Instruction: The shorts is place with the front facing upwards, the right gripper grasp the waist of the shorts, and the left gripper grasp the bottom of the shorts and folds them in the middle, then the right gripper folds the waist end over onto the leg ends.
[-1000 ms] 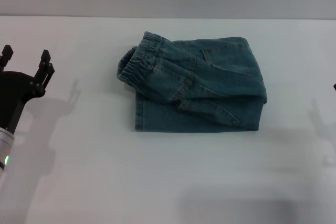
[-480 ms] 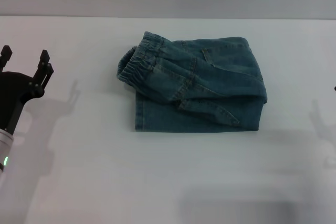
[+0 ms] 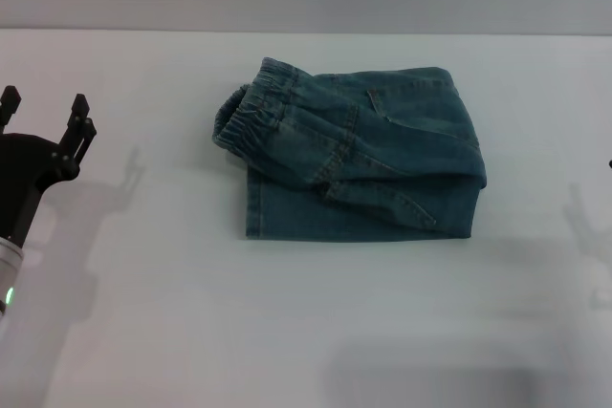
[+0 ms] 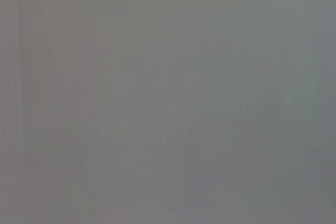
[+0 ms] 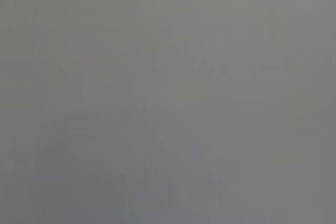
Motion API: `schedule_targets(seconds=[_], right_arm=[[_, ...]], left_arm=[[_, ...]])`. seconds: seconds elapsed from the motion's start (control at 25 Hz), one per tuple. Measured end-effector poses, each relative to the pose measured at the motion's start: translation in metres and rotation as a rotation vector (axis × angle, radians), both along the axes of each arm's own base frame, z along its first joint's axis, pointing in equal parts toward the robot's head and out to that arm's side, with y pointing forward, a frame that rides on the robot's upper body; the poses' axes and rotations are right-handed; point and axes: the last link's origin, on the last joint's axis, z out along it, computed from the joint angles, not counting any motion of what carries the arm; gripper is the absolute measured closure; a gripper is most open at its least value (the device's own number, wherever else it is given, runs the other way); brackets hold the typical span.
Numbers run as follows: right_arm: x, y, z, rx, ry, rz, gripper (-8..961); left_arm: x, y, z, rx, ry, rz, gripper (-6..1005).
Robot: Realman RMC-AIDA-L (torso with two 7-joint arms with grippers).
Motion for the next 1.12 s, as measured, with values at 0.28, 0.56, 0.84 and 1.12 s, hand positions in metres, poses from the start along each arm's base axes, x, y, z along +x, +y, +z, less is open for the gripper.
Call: schedule_targets(seconds=[0.28,0.56,0.84,1.12], right_arm=[[-0.0019,-0.0021,-0.0025,-0.017,-0.005,0.017,145],[-0.0013,-0.0024,-0.0024,-0.018,-0.009,0.016,146],[-0.0001,-0.0053,-0.0023,-0.014,-0.006,0.009,146],[-0.0001,-0.0074,-0.0021,-0.01,-0.002,0.008,146]], left_arm=[[-0.0021,-0.0024,-0.0011,-0.007,0.003,0.006,215],[-0.003,-0.005,-0.0026,-0.013,0.002,0.008,215],[-0.0018,-0.0036,-0.0042,-0.022,0.003,0.005,215],[-0.0006,-0.0022,-0.0046,-0.024,0.003,0.001,215]])
